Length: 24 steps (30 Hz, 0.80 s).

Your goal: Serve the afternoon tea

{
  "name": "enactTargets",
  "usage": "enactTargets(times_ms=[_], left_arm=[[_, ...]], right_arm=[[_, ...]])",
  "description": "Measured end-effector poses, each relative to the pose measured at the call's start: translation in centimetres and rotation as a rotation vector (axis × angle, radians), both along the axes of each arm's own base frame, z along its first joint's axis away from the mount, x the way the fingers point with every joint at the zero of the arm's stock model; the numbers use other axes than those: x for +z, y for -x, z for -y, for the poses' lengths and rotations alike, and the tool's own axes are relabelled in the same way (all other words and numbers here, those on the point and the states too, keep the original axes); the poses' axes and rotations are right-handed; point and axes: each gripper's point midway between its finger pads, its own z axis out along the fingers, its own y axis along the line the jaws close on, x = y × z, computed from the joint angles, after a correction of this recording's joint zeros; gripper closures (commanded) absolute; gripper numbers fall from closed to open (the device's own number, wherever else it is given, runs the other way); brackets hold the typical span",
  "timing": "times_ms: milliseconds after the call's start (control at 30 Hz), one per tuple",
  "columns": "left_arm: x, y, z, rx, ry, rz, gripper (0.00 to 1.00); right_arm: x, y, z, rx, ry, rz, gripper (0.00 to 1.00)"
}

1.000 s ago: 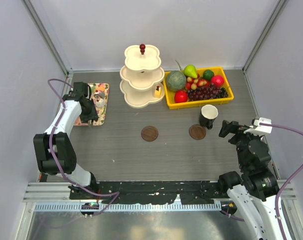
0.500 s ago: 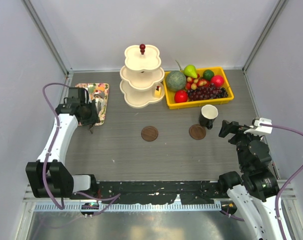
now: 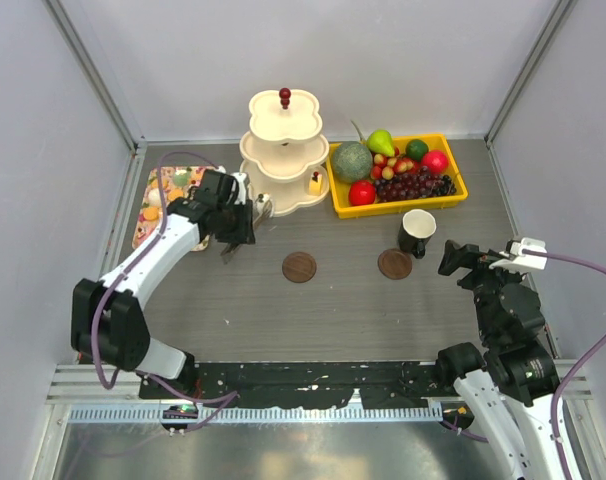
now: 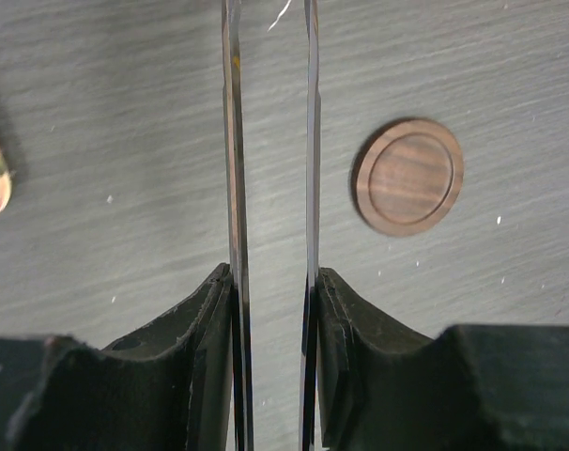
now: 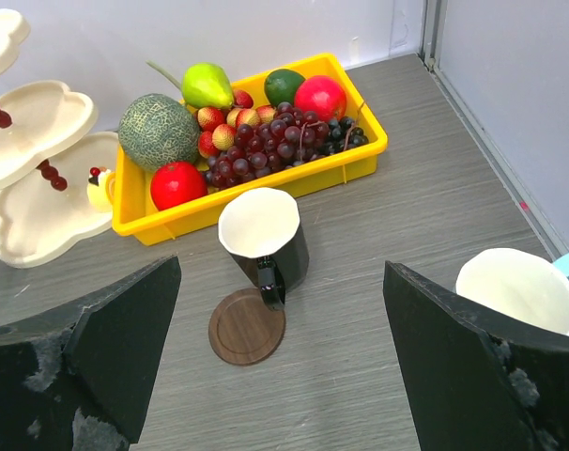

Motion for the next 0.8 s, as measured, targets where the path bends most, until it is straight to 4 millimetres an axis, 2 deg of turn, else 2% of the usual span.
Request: enactTargets(times_ms=[167, 367, 633, 800], left_arm=[[-1.4, -2.5, 2.6, -0.038, 0.012, 0.011, 0.69], [-1.7, -5.2, 5.5, -0.072, 0.039, 0.063, 0.69], [-2.6, -8.1, 6.9, -0.071, 0.039, 0.091, 0.68], [-3.5, -9.0, 7.1, -0.064, 0.032, 0.092, 0.67]], right_arm=[[0.1, 0.2, 0.1, -0.004, 0.0, 0.009, 0.04], [-0.3, 0.1, 0.2, -0.008, 0.004, 0.0, 0.04], [-0.4, 0.1, 0.4, -0.018, 0.012, -0.002, 0.04], [-0.4, 0.1, 0.4, -0.018, 0.017, -0.003, 0.04]])
